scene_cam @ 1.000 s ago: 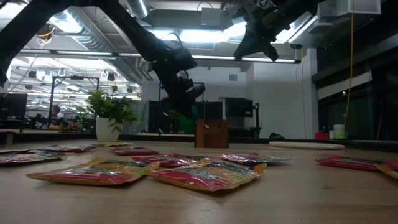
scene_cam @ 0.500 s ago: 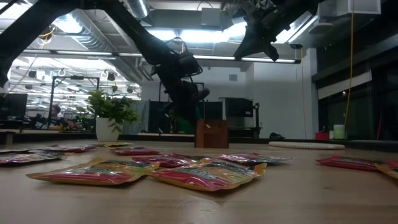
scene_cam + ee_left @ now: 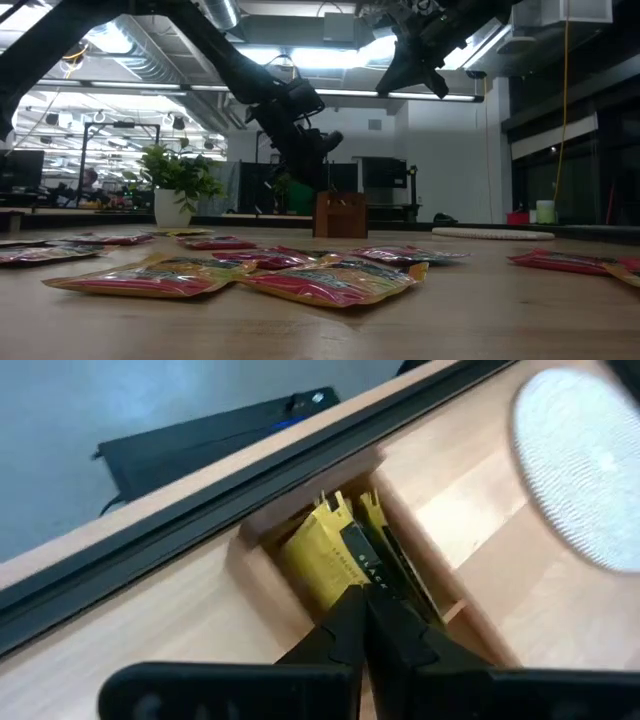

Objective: Pick & Place Tea
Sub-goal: Adjust the yellow tea bags in the wooden organizer, then put the yellow tea bag into the left section of the wooden organizer

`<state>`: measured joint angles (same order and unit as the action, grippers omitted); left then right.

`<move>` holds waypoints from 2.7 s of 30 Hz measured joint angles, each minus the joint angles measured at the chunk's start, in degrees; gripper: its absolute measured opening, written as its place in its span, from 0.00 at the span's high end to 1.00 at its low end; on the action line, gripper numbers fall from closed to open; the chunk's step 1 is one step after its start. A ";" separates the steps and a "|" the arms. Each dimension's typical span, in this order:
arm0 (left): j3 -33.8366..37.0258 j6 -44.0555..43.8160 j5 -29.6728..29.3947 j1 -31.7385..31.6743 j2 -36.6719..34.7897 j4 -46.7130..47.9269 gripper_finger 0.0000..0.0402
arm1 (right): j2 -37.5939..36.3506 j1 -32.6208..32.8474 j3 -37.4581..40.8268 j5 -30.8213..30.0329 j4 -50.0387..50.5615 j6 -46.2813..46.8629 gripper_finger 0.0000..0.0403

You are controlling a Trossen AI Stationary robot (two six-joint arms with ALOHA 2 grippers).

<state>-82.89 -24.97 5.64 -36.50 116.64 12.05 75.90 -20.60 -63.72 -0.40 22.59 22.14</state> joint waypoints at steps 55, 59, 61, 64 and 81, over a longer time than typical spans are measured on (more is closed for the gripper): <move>10.43 7.27 -4.66 8.40 -24.10 7.15 0.99 | 0.00 0.00 0.00 0.57 1.38 -1.76 0.99; 18.25 3.53 -4.82 10.38 -31.45 4.23 1.00 | 0.00 -0.02 0.00 1.57 1.36 -1.82 0.99; 21.52 1.83 -4.80 11.68 -34.79 3.72 0.99 | 0.00 -0.02 0.00 1.73 1.36 -1.76 0.99; 25.82 2.98 -4.68 14.47 -39.44 2.71 0.98 | 0.00 -0.02 0.00 2.01 1.36 -1.78 0.99; 40.35 -7.05 -4.58 21.73 -52.94 3.59 0.84 | 0.00 0.00 0.00 3.65 1.31 -1.45 0.96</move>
<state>-42.54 -32.02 1.05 -14.76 63.70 15.64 75.90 -20.60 -63.72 3.24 23.90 20.69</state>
